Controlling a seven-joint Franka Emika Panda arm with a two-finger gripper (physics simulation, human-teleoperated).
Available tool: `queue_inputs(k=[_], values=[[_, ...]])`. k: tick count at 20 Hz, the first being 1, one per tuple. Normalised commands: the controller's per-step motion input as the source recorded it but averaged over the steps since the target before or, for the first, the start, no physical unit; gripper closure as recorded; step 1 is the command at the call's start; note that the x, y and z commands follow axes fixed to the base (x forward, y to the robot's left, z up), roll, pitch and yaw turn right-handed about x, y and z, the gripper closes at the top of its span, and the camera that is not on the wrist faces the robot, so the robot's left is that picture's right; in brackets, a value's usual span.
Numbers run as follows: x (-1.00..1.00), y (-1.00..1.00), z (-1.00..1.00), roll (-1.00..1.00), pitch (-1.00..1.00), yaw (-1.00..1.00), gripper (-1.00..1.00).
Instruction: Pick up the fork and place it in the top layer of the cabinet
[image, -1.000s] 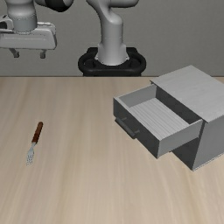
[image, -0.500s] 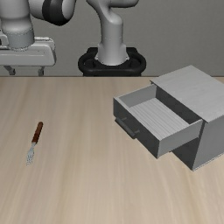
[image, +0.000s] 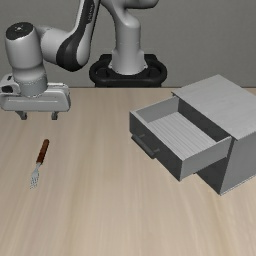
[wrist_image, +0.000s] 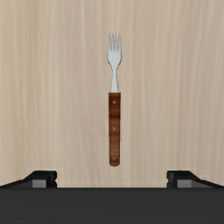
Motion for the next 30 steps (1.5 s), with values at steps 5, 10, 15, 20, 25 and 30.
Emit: queue_inputs(k=[5,10,15,20,25,30], values=[[0.00,0.00,-1.00,0.00,0.00,0.00,-1.00],[0.00,0.00,-1.00,0.00,0.00,0.00,-1.00],[0.00,0.00,0.00,0.00,0.00,0.00,1.00],[0.00,0.00,0.20,0.00,0.00,0.00,1.00],[0.00,0.00,1.00,0.00,0.00,0.00,1.00],[0.00,0.00,1.00,0.00,0.00,0.00,1.00]])
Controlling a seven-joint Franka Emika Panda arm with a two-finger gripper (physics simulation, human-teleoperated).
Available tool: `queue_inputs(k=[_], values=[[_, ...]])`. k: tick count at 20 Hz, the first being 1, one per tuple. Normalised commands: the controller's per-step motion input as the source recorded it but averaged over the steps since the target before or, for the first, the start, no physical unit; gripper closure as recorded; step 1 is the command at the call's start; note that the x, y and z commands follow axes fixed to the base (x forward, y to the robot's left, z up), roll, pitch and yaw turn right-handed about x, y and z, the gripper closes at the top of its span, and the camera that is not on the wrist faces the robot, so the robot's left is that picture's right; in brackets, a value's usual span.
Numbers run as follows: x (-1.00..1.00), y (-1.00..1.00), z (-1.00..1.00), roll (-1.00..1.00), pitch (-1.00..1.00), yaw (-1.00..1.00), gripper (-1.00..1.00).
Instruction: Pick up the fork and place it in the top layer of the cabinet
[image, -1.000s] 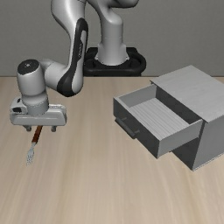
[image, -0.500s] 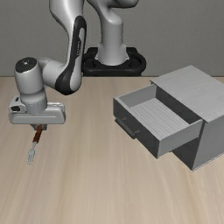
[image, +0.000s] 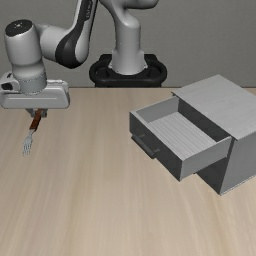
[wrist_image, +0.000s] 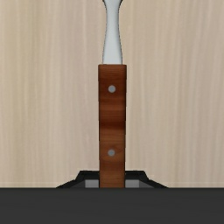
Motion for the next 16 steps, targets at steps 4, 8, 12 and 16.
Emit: queue_inputs(k=[4,8,12,16], values=[[0.00,0.00,1.00,0.00,0.00,0.00,1.00],[0.00,0.00,1.00,0.00,0.00,0.00,1.00],[0.00,0.25,0.75,0.00,0.00,0.00,1.00],[0.00,1.00,0.00,0.00,0.00,0.00,1.00]])
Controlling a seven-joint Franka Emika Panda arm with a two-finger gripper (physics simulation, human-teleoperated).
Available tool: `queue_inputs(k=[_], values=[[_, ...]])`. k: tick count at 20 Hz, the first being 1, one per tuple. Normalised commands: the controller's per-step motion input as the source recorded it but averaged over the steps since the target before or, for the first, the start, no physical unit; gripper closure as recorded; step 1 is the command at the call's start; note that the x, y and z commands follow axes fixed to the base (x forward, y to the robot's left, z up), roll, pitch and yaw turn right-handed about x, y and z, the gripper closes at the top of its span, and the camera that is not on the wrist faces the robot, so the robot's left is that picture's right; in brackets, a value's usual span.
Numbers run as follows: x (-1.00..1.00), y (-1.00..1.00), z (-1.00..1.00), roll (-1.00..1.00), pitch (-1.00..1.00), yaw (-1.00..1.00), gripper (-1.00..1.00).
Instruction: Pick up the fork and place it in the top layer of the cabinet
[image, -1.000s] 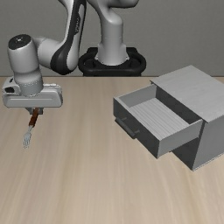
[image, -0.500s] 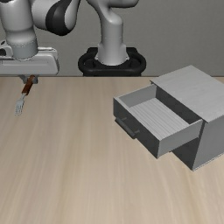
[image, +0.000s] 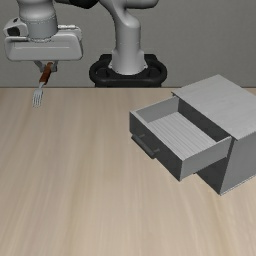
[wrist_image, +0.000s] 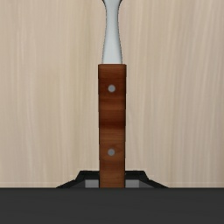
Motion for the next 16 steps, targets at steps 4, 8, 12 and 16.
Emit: queue_inputs(k=[4,8,12,16], values=[[0.00,1.00,0.00,0.00,0.00,0.00,1.00],[0.00,1.00,0.00,0.00,0.00,0.00,1.00],[0.00,1.00,0.00,0.00,0.00,0.00,1.00],[0.00,1.00,0.00,0.00,0.00,0.00,1.00]])
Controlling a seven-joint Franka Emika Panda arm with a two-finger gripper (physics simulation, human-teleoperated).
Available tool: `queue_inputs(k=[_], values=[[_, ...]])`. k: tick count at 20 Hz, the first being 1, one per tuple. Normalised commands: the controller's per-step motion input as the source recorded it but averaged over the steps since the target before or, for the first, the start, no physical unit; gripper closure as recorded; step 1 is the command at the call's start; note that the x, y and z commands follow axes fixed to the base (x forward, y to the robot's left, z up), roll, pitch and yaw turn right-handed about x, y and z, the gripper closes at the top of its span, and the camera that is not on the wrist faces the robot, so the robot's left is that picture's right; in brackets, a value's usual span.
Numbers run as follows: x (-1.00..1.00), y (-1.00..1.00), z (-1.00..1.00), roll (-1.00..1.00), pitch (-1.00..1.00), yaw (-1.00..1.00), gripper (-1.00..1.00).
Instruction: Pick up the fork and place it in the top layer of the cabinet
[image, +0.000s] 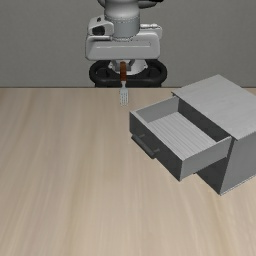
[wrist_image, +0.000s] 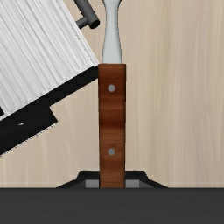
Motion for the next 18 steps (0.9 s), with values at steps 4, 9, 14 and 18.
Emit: queue_inputs(k=[4,9,14,18], values=[[0.00,1.00,0.00,0.00,0.00,0.00,1.00],[0.00,1.00,0.00,0.00,0.00,0.00,1.00],[0.80,0.20,0.00,0.00,0.00,0.00,1.00],[0.25,0.00,0.00,0.00,0.00,0.00,-1.00]])
